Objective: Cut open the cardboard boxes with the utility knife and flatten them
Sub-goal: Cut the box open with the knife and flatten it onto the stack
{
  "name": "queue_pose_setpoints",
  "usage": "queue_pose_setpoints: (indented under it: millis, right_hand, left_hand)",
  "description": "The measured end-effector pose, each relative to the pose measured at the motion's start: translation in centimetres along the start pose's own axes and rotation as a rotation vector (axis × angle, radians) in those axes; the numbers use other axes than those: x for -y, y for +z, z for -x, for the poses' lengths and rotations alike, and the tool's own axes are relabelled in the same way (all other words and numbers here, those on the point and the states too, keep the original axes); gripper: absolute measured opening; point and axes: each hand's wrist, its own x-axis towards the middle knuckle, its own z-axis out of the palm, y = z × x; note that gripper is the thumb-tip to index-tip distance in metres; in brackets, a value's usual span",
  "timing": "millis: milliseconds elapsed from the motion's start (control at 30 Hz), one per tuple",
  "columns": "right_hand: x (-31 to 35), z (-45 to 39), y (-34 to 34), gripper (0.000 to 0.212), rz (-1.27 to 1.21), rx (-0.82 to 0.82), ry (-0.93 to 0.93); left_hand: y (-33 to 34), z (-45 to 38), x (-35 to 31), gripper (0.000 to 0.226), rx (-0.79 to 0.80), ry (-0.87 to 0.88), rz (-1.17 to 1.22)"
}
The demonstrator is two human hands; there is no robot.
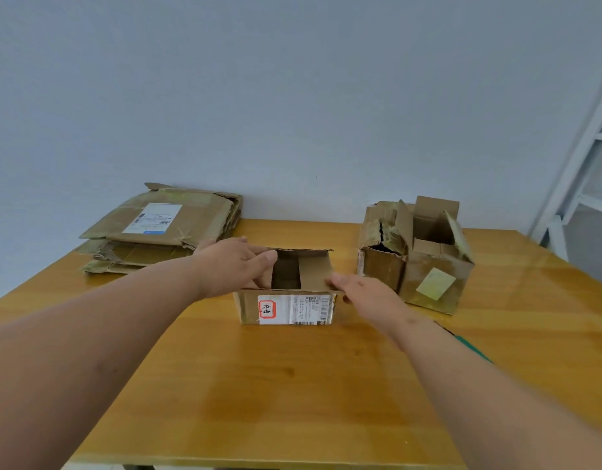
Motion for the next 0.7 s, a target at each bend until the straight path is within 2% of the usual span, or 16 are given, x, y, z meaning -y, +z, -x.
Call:
queue_pose_setpoints:
  millis: [100,233,367,400,500,567,633,700]
  right_hand:
    - [-0.1,0.4,0.0,0.041,0.056,-0.031,-0.075]
    - [0.8,0.2,0.2,0.050,0.279,0.014,-0.092]
    - [2.5,-1.2,0.7,0.025,0.388,-0.094,-0.059]
    - [3.0,-1.8,0.9,0.025,0.399,-0.127,-0.026]
    - [4.5,-3.3,2.1,0.035,0.529,-0.217,0.062]
    - [5.2,-4.1,3.1,0.059,0.598,-0.250,0.107]
    - [5.9,-4.6,3.6,0.074,0.613,-0.257,0.132]
    - [6.3,-5.0,3.6,0.076,0.597,-0.236,0.158]
  left_hand:
    - [0.9,0.2,0.9,0.032,-0.008,-0.067,0.023]
    - [3.2,-0.1,2.1,0.066,0.051,-0.079,-0.016]
    - [3.4,-1.3,2.4,0.069,0.047,-0.058,-0.072]
    - [3.2,-1.6,2.5,0.069,0.057,-0.067,-0.057]
    - [3.2,-2.7,2.2,0.064,0.044,-0.106,-0.032]
    - [3.3,-3.6,1.7,0.065,-0.054,-0.135,-0.079]
    - [3.4,-4.4,1.3,0.075,-0.132,-0.173,-0.128]
    - [3.3,-5.0,1.0,0.086,-0.164,-0.213,-0.142]
